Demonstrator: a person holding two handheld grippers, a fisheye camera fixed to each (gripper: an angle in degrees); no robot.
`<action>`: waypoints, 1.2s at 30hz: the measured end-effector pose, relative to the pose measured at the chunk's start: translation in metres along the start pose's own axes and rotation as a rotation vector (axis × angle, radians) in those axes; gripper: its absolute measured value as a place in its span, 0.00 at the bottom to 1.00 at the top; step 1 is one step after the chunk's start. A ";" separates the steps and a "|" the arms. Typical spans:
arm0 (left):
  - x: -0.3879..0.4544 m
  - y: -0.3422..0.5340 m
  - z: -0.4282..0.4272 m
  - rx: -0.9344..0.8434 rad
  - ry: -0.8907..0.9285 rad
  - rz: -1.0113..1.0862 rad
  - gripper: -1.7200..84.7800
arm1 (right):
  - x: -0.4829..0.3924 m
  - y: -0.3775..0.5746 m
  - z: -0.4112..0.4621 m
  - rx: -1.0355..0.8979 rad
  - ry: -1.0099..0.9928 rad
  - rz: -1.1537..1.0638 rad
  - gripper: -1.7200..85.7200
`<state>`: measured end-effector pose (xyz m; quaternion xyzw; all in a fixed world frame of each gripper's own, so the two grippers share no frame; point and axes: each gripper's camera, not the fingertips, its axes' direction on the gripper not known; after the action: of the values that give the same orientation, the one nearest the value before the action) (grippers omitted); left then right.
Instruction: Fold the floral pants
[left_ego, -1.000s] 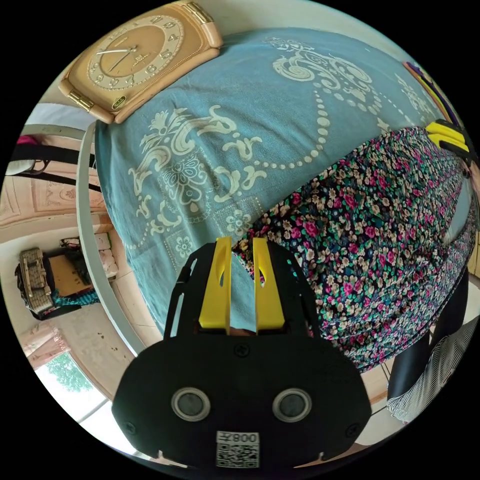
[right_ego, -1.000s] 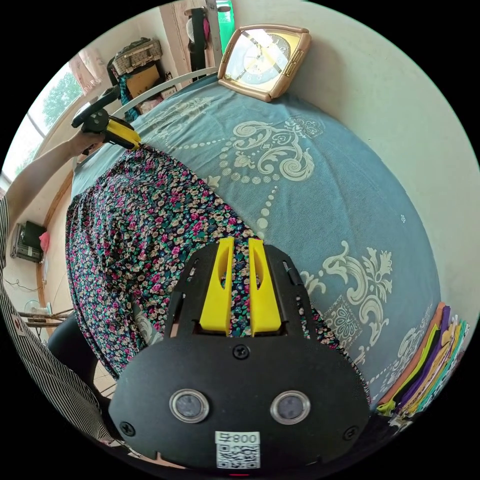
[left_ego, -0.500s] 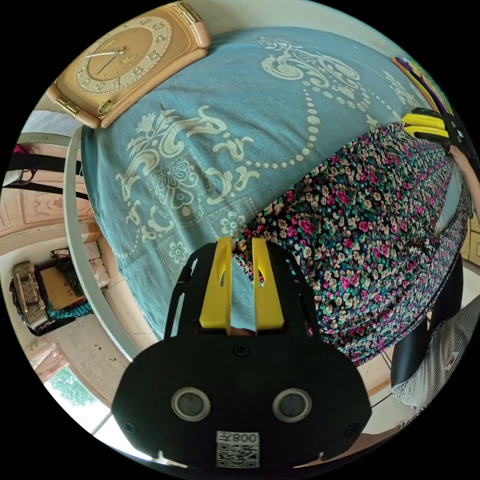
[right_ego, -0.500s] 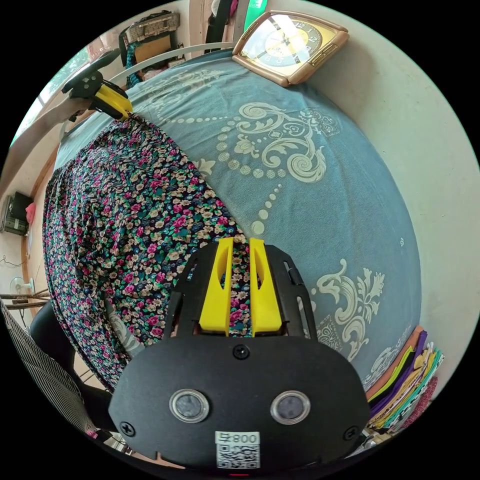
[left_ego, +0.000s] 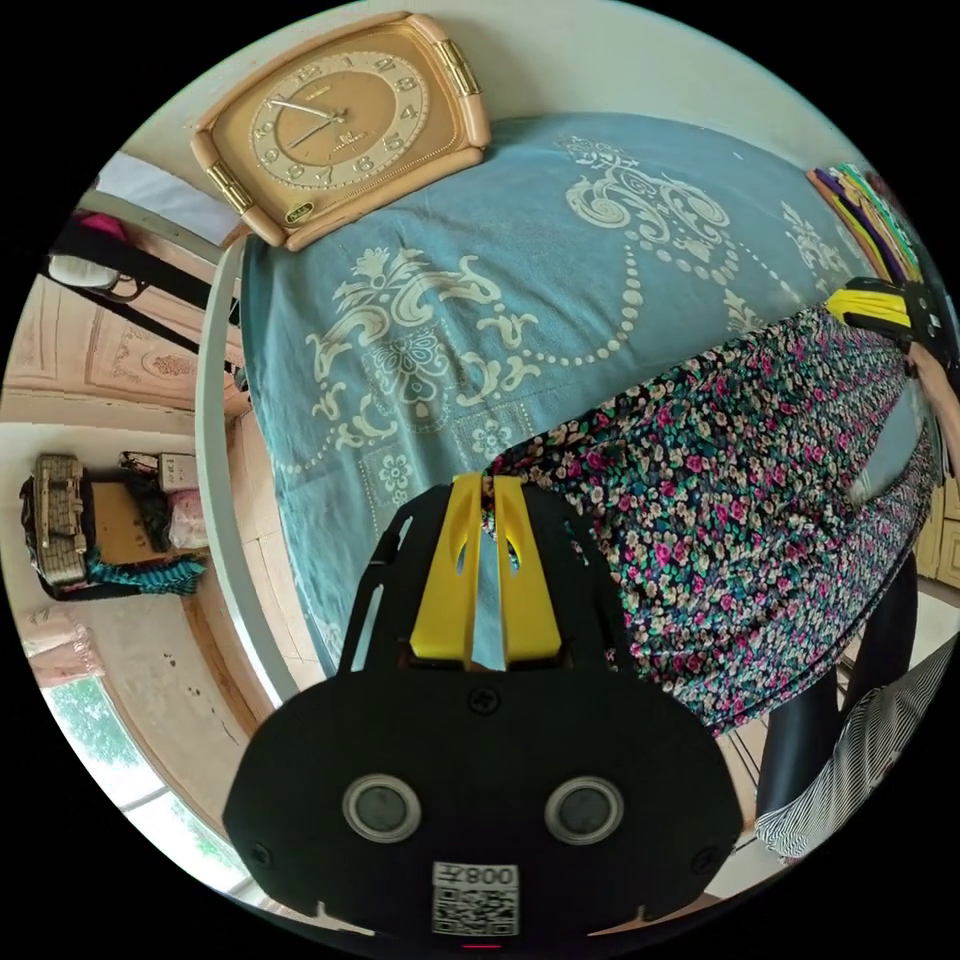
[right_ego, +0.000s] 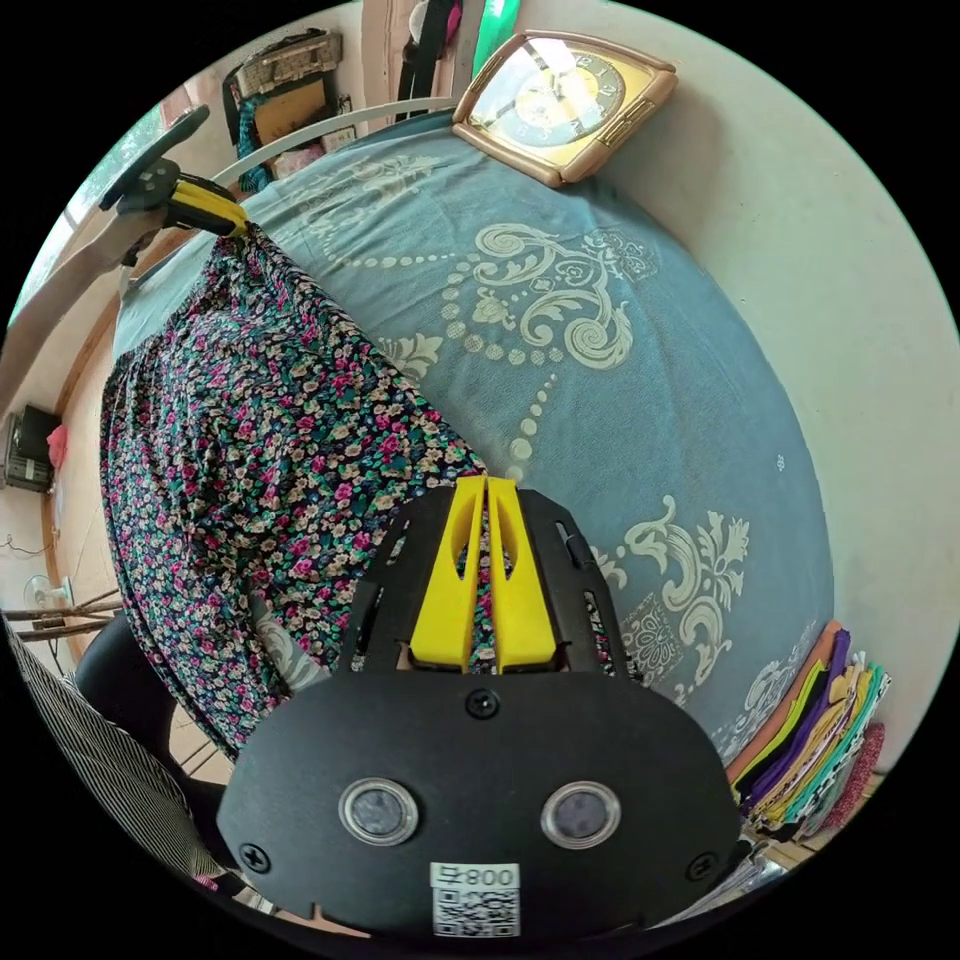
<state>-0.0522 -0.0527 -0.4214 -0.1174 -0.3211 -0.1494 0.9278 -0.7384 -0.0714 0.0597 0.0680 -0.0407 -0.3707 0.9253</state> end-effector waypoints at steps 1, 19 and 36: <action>0.001 0.010 -0.009 0.018 0.002 -0.014 0.05 | -0.001 0.003 -0.005 0.010 -0.003 0.008 0.02; 0.050 0.230 -0.065 0.042 0.044 0.031 0.04 | -0.136 0.129 -0.086 0.091 -0.089 -0.038 0.04; 0.003 0.357 -0.065 0.084 0.104 0.000 0.04 | -0.204 0.183 -0.030 -0.060 -0.222 -0.064 0.02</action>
<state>0.1124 0.2577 -0.5130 -0.0702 -0.2784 -0.1414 0.9474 -0.7574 0.2032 0.0532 0.0002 -0.1294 -0.4063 0.9045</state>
